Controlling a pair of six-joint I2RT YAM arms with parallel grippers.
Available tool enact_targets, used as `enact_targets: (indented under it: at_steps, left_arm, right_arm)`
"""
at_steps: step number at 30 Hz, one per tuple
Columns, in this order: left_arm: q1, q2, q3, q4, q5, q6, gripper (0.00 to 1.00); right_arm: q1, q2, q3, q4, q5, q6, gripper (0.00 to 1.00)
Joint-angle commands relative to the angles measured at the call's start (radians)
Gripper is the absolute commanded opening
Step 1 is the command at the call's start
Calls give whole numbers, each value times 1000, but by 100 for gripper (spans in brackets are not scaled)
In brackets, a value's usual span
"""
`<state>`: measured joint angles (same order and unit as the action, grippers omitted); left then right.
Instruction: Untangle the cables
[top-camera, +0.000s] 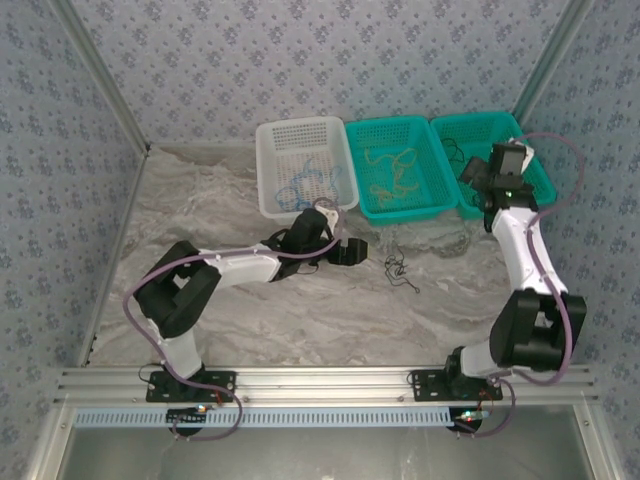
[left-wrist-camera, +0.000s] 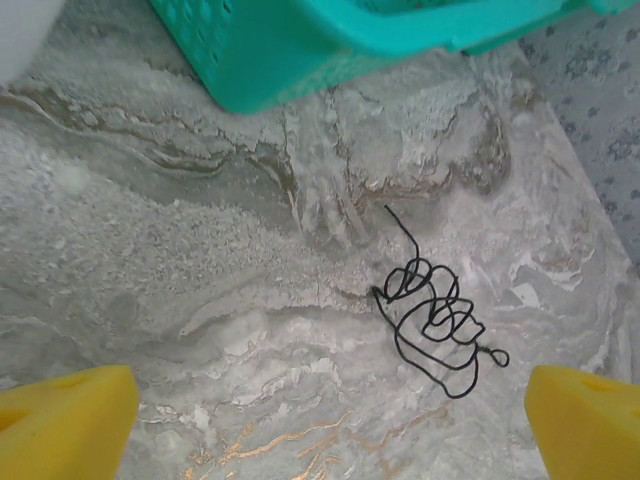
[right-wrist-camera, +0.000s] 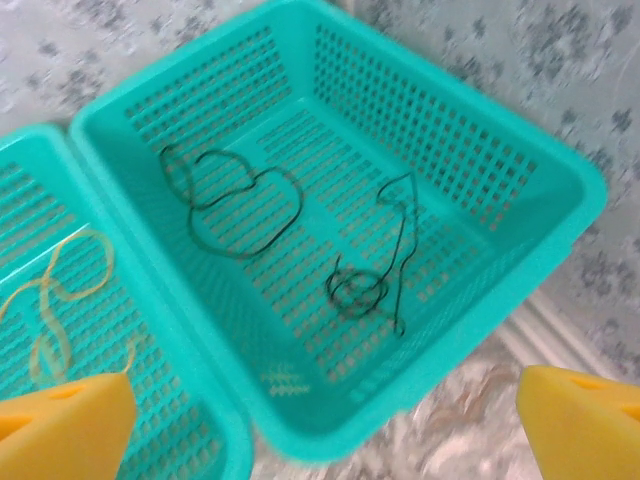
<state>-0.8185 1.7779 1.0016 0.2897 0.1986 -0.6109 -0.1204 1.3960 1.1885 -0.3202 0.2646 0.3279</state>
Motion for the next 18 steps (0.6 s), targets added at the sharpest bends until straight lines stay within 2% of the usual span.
enact_targets:
  at_steps: [1, 8, 13, 18]
  left_arm:
    - [-6, -57, -21, 22, -75, -16, 99]
    - [-11, -119, -56, 35, -199, -31, 99]
    - [-14, -161, -86, 36, -309, -17, 99]
    - [-14, -193, -111, 57, -340, -3, 99]
  right_arm:
    - [34, -83, -86, -100, -87, 64, 100]
    - [160, -206, -201, -248, -135, 101, 100]
    - [257, -224, -243, -323, -148, 115, 99]
    - [338, -198, -292, -321, -240, 141, 98]
